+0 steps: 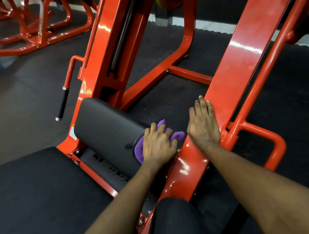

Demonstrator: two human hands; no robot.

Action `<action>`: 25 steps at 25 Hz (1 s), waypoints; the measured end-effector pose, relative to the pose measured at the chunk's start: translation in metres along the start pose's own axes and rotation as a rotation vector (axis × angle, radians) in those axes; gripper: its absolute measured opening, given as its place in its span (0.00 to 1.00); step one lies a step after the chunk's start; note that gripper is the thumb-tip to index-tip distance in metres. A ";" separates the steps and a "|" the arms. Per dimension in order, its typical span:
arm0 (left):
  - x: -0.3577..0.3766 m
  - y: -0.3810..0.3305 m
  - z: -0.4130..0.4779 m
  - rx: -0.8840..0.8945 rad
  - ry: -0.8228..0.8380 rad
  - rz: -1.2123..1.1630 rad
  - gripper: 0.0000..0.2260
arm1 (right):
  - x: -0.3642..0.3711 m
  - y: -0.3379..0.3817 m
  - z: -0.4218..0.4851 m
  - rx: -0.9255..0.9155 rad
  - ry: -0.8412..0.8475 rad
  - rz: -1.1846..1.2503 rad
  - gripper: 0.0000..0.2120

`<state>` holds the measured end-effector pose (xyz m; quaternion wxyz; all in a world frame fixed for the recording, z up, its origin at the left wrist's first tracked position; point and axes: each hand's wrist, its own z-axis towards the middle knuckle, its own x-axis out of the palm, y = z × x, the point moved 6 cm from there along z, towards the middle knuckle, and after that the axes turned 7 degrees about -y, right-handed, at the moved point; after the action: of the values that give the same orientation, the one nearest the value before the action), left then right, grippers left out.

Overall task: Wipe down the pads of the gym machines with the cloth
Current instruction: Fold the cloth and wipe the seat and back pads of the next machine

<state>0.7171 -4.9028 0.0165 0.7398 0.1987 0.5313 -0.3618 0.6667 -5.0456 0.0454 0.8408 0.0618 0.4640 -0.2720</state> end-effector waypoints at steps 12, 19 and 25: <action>0.008 0.131 0.071 -0.359 0.033 0.144 0.17 | 0.007 0.003 -0.001 -0.042 0.013 -0.057 0.16; -0.017 0.074 0.027 -0.428 -0.132 -0.309 0.24 | 0.005 0.004 0.000 -0.046 0.022 -0.094 0.17; -0.027 0.085 0.010 -0.738 0.117 -0.216 0.31 | 0.004 0.004 0.000 -0.051 0.022 -0.080 0.16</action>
<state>0.7824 -4.8455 0.0372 0.6876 -0.1176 0.6848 -0.2106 0.6700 -5.0439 0.0414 0.8254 0.0245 0.4821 -0.2929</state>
